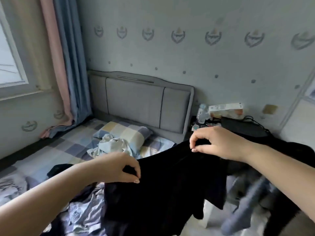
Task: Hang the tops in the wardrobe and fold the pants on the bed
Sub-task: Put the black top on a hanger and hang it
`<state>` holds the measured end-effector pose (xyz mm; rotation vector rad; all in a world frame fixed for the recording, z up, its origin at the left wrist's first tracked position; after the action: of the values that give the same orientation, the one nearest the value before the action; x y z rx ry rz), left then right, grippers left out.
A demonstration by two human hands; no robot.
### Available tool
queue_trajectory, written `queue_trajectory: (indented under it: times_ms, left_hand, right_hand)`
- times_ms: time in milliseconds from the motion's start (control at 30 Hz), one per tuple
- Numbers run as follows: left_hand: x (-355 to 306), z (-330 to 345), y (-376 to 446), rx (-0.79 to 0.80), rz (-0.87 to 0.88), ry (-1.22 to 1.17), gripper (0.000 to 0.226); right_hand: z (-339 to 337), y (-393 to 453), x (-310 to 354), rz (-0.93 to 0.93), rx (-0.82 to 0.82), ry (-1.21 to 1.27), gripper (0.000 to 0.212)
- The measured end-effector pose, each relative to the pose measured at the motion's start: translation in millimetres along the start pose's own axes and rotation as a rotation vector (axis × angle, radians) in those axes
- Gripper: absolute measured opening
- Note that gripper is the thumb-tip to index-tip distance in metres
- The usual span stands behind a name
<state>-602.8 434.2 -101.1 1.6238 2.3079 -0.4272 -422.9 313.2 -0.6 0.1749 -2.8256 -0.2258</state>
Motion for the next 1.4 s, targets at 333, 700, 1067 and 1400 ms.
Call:
queue_trajectory:
  times_ms: [333, 700, 1067, 1400]
  left_hand:
    - [-155.1, 8.0, 212.3, -0.146, 0.269, -0.006, 0.040]
    - [-362.2, 23.0, 396.8, -0.204, 0.636, -0.466, 0.010]
    - [-543.6, 57.3, 562.7, 0.209, 0.888, -1.085, 0.029]
    - [-689.9, 63.6, 625.4, 0.659, 0.932, -1.565, 0.027]
  right_hand:
    - [-144.3, -192.8, -190.9, 0.373, -0.260, -0.008, 0.017]
    - [-212.0, -391.0, -288.6, 0.773, -0.273, -0.082, 0.008]
    - [-294.1, -507.8, -335.7, 1.219, -0.307, -0.391, 0.025]
    - [-354.8, -573.0, -360.9, 1.592, -0.322, -0.496, 0.016]
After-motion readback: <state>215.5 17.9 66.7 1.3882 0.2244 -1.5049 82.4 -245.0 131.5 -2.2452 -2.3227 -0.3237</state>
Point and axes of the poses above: each hand's wrist, its own y-axis towards the middle knuckle, its own z-axis out of the palm, x = y × z, the point moved 8 cm from there along y, towards the middle knuckle, and after that the axes turned 2 degrees about -y, right-handed, at the moved point
